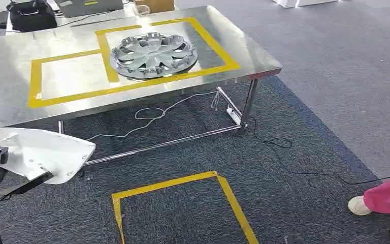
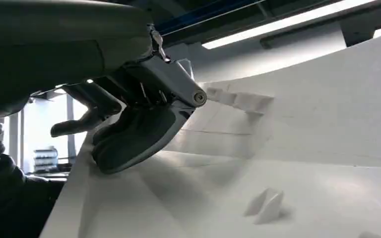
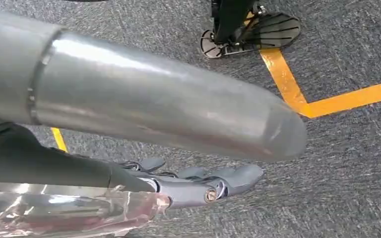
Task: Take the parts from the cabinet and place them on the table.
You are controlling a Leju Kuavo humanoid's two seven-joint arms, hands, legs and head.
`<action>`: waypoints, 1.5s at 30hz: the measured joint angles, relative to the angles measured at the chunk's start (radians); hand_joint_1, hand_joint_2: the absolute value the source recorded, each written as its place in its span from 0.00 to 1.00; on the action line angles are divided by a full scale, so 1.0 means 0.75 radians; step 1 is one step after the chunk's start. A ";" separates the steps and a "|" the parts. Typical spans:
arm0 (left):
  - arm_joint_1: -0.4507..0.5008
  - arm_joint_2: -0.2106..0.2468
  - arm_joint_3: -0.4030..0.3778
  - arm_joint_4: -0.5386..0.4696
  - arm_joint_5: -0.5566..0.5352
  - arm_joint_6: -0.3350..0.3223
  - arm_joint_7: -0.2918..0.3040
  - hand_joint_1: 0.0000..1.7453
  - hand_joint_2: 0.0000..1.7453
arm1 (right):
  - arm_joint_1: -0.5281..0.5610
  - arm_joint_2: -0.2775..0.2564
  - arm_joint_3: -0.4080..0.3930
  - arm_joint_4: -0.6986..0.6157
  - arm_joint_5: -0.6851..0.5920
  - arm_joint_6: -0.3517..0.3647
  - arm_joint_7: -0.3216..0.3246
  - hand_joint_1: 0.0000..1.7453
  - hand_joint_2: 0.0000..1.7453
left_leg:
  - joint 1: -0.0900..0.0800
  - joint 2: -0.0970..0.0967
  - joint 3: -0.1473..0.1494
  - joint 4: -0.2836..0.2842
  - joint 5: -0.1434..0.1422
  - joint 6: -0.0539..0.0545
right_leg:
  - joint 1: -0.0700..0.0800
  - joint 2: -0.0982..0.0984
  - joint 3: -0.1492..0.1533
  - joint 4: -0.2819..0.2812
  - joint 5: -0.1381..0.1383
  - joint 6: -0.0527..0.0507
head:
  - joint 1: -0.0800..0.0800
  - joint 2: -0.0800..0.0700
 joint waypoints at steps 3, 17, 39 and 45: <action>0.002 0.000 0.009 0.000 0.007 0.001 0.000 1.00 1.00 | -0.001 0.001 0.000 0.000 0.006 -0.002 0.001 0.00 0.00 | 0.000 0.000 0.000 0.000 0.000 0.000 | 0.000 0.000 0.000 0.000 0.000 0.000 | 0.001 0.000; 0.041 -0.003 0.064 -0.012 -0.030 0.026 0.020 1.00 1.00 | -0.002 0.021 -0.001 -0.002 0.019 -0.011 0.003 0.00 0.00 | 0.054 -0.007 0.157 -0.049 -0.108 -0.020 | -0.049 0.008 -0.053 0.020 0.055 0.122 | 0.035 -0.001; 0.067 -0.020 0.104 -0.034 -0.020 -0.003 0.024 1.00 1.00 | 0.003 0.033 -0.009 0.006 0.026 -0.020 0.001 0.00 0.00 | 0.001 0.012 -0.037 0.003 0.022 0.065 | -0.011 -0.002 0.132 0.196 -0.113 0.061 | 0.024 0.000; 0.080 -0.048 0.101 -0.034 0.010 -0.019 0.024 1.00 1.00 | 0.017 0.033 -0.012 0.009 0.029 -0.020 0.003 0.00 0.00 | 0.010 0.004 0.095 0.001 -0.086 0.062 | -0.008 -0.004 -0.129 0.263 -0.324 0.058 | 0.037 0.000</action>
